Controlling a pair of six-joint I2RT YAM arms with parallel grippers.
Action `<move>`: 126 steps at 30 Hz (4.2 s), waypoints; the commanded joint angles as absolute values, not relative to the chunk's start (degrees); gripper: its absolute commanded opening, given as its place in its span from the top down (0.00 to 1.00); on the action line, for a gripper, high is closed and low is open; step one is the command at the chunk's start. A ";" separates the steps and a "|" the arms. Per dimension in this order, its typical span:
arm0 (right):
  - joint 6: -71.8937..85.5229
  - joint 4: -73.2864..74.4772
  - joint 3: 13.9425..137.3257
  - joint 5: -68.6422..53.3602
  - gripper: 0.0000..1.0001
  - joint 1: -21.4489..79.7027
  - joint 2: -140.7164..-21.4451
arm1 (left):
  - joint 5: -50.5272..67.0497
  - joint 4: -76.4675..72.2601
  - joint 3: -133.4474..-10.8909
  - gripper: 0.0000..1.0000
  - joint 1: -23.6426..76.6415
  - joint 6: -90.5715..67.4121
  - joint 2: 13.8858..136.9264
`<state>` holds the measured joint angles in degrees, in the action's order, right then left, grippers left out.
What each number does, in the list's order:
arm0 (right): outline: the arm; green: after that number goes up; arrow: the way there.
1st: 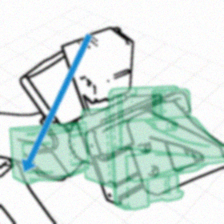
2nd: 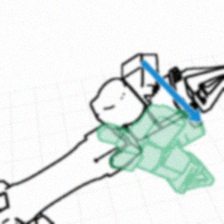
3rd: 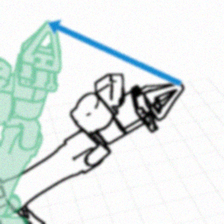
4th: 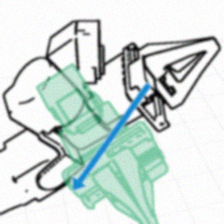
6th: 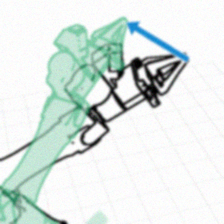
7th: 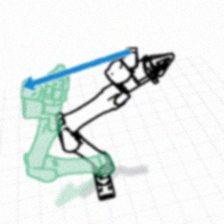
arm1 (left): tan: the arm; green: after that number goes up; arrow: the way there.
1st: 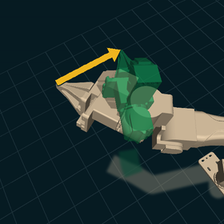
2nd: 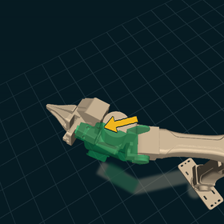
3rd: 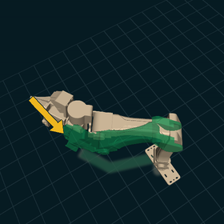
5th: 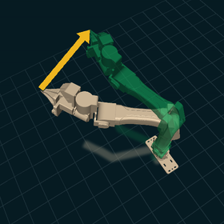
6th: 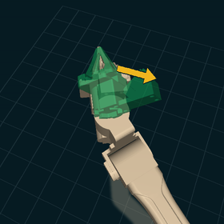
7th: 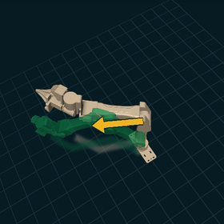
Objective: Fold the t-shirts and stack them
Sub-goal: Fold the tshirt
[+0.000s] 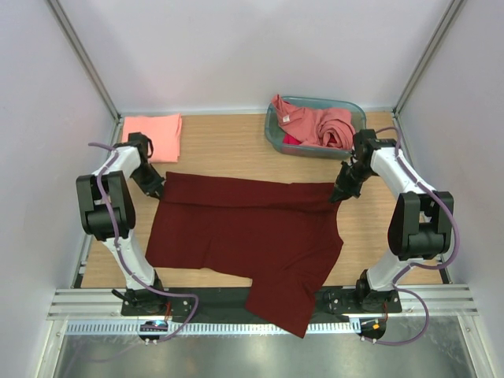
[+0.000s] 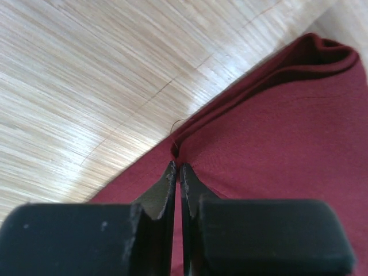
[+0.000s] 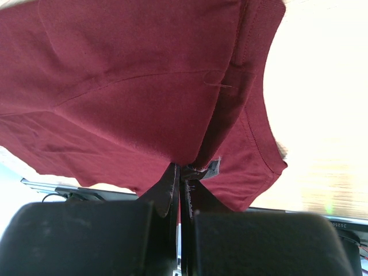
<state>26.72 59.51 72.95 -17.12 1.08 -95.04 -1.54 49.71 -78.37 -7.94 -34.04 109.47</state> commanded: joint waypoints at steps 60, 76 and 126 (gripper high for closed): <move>26.36 48.26 72.61 -2.91 0.63 17.83 -93.33 | 2.90 45.79 -73.04 0.76 -5.01 -32.78 103.01; 18.99 47.46 79.01 15.37 0.57 26.63 -107.48 | 2.64 46.94 -71.37 0.76 -4.48 -31.91 101.42; 21.60 53.70 98.03 1.52 0.58 23.90 -111.36 | 3.08 46.41 -74.27 0.76 -4.48 -31.64 105.47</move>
<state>19.88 53.47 101.93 6.61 21.28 -118.91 2.26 46.74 -72.31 -4.62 -32.40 105.27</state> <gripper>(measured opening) 0.448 0.242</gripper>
